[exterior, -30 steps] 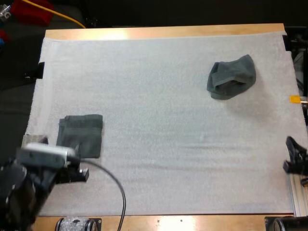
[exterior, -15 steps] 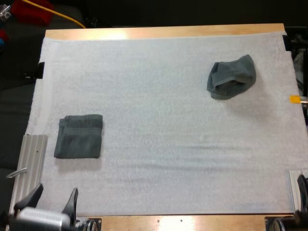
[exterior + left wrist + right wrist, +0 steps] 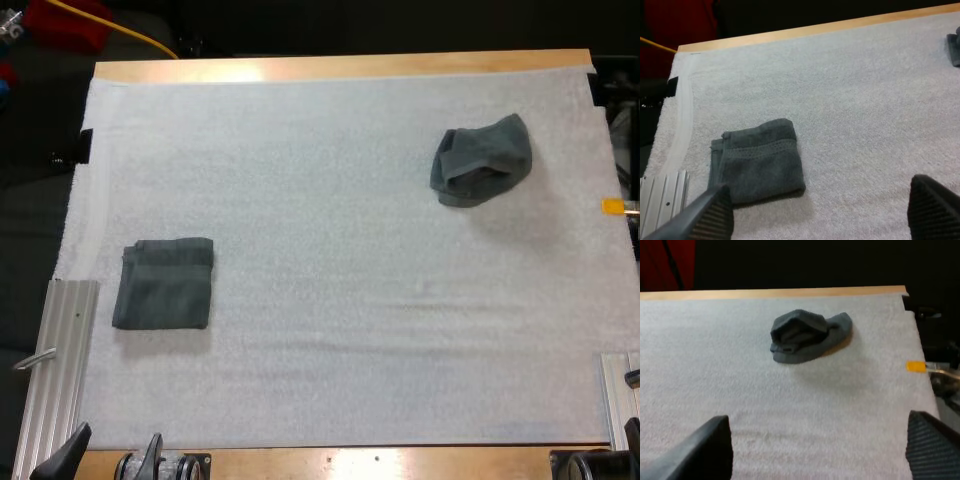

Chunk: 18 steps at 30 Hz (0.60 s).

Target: Pick towel from pile, fold and stack

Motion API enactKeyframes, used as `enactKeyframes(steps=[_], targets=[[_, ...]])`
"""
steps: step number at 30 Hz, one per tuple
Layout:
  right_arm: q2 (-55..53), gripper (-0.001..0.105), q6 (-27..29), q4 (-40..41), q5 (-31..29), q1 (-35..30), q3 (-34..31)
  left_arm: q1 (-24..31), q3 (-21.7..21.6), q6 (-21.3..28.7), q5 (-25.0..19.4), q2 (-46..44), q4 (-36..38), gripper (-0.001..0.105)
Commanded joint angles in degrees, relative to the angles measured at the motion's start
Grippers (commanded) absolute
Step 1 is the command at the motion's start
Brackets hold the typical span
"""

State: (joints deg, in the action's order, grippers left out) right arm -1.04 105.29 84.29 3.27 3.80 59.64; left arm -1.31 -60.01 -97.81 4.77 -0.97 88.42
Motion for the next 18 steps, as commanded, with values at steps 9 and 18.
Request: enactKeyframes(steps=[9,18], targets=[[-2.1,0.070,0.0,-7.6,0.0,-0.2,0.0,0.0,0.1,0.8,0.2,-8.0,-2.8,0.069],[-2.1,0.070,0.0,-19.9,0.0,-0.2,-6.0,0.0,5.8,0.8,0.2,-7.9,-16.2,0.069]])
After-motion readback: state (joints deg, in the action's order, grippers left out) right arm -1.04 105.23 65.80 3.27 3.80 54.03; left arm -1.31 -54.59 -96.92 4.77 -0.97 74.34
